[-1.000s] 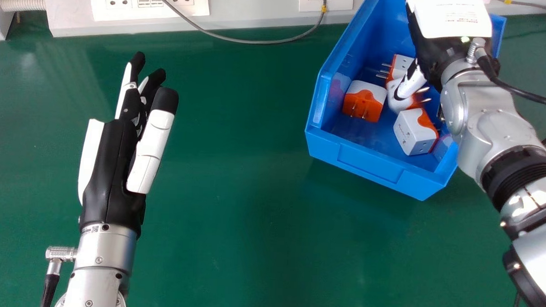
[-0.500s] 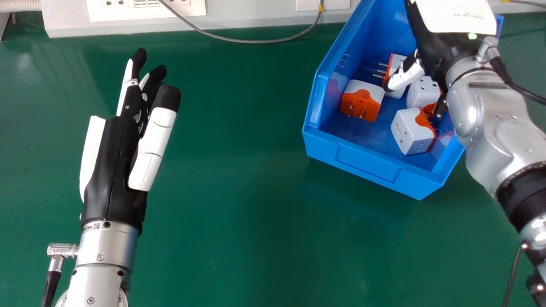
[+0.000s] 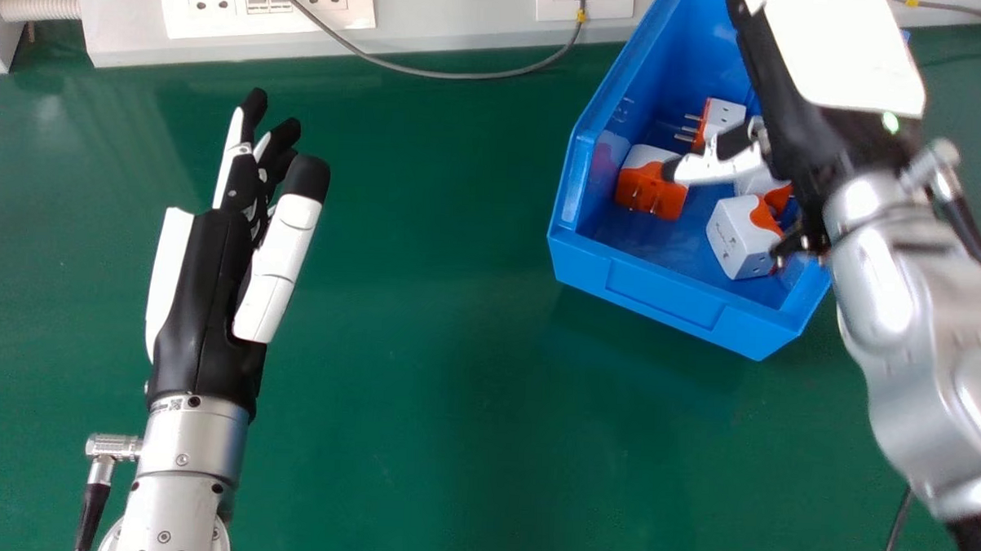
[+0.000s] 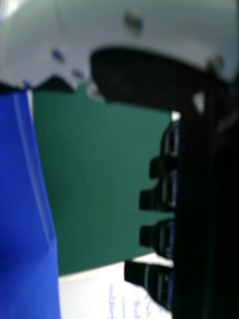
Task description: Pick all objects and put in blue box
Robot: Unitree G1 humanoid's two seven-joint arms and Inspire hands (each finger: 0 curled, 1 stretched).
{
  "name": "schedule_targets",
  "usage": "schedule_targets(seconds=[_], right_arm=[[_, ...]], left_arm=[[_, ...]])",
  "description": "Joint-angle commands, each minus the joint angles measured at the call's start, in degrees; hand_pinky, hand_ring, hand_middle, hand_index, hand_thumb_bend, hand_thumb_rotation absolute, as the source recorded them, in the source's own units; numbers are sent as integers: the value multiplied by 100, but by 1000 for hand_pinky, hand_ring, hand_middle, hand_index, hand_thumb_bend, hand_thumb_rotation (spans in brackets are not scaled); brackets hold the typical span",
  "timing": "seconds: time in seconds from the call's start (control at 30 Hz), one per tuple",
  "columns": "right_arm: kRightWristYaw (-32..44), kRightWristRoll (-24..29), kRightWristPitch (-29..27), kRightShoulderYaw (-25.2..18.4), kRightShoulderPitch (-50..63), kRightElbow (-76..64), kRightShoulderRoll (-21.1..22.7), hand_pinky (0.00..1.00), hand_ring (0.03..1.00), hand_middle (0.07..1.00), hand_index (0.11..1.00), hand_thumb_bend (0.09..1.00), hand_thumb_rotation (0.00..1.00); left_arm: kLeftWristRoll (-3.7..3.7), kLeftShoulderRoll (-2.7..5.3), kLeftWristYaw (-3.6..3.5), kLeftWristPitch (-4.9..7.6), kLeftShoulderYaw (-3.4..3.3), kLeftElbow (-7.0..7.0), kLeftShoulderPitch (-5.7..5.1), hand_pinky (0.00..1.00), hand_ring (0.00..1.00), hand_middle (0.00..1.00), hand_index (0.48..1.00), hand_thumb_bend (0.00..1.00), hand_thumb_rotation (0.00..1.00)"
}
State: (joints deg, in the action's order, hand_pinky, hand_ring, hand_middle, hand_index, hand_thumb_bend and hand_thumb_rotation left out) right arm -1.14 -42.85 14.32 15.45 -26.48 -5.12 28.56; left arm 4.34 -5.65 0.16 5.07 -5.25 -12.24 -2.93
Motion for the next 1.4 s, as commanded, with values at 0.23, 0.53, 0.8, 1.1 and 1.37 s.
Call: schedule_targets(seconds=[0.23,0.53,0.8,1.1,1.37], right_arm=[[139,-127,-30,-379,2016,-2289,-289,912,1000,1000,1000,649,160],[-175,412,-625,-196,3438,-3060,-1193,903,1000,1000,1000,582,241],[-1129,366,-2153,258,4428,-2443,-1474,892,1000,1000,1000,546,287],[-1348,155,-2717,683,5117,-1963,-1634,833,987,1000,995,461,505],[-866,1335,-2866,1063,5330,-1547,-1985,831,989,1000,992,401,717]], left_arm=[[-87,-109,-82,160,-81,-6,38,850,942,948,986,827,956],[-116,-156,-125,239,-152,98,63,854,945,951,992,819,959],[-174,-247,-180,282,-205,146,43,855,945,951,993,820,960],[-312,-322,-294,408,-348,258,-49,858,946,952,994,849,958],[-404,-330,-388,824,-467,508,-244,854,942,949,990,836,958]])
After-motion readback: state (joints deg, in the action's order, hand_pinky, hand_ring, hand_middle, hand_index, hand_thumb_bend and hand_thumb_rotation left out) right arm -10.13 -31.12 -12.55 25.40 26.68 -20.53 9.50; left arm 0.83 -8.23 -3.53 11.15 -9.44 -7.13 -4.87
